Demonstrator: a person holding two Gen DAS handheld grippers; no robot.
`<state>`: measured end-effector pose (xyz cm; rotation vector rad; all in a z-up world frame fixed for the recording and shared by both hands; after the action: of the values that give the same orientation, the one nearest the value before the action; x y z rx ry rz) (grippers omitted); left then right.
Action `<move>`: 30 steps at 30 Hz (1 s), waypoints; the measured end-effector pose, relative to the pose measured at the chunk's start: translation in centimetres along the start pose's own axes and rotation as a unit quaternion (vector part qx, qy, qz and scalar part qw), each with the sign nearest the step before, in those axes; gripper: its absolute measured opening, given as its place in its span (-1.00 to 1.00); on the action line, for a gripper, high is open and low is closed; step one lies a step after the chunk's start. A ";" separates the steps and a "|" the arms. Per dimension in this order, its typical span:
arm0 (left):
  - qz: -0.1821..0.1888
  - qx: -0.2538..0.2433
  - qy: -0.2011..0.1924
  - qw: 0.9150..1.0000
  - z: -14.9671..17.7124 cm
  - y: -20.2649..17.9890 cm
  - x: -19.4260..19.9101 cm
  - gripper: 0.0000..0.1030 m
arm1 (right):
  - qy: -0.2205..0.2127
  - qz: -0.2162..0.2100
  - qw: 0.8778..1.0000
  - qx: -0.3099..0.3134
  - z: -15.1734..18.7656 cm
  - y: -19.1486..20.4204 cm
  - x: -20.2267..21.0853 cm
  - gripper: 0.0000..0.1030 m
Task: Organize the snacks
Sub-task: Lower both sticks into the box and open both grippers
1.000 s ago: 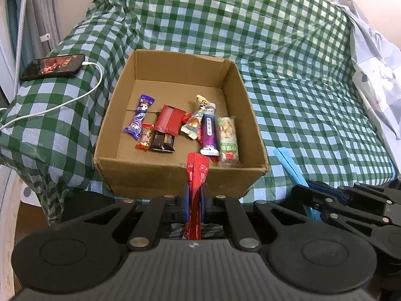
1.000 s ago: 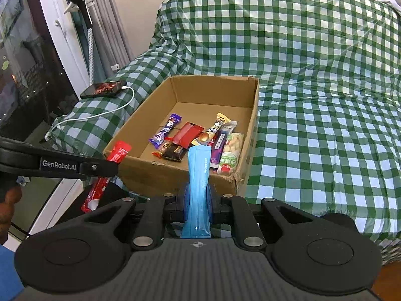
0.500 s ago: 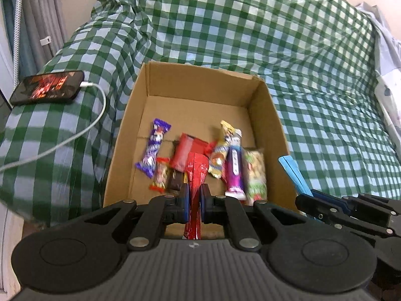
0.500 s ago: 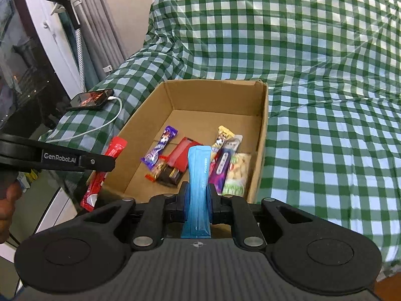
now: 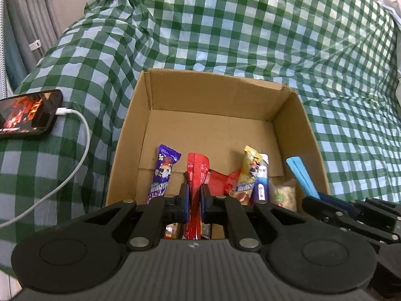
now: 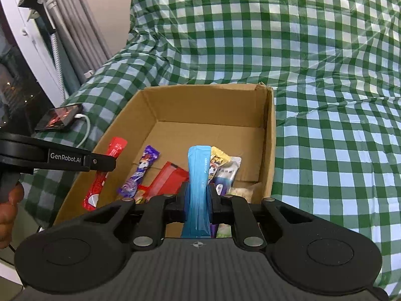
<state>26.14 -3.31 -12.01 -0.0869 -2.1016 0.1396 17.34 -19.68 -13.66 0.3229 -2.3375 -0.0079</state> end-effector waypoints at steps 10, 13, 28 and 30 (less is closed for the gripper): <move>-0.024 0.002 -0.066 0.997 -1.6 0.7 0.8 0.99 | -0.032 0.039 0.999 -0.012 -2.0 -1.4 -1.4 0.47; -0.044 -0.005 -0.066 0.997 0.0 1.5 2.2 0.99 | -0.030 0.035 0.999 -0.006 -1.2 -0.9 -0.1 0.60; -0.088 -0.002 -0.077 0.993 10.4 3.0 11.8 0.99 | -0.017 0.046 0.999 -0.020 6.0 4.8 9.8 0.80; -0.099 -0.007 -0.086 0.991 11.2 2.8 13.0 0.99 | -0.027 0.051 0.998 -0.015 6.4 5.3 11.3 0.82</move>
<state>9.90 0.26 -6.90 0.1313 -2.2687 0.0134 4.01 -17.80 -9.84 0.1905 -2.4026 -0.0010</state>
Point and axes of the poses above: each gripper's, at about its wrist camera, not at the fingertips, and x roughly against the way its jaws point, y to its left, z to its underside, the point moved 4 cm from there along -x, roughly the way its jaws point, and after that the axes turned 14 degrees about x, right-handed, at the moved point
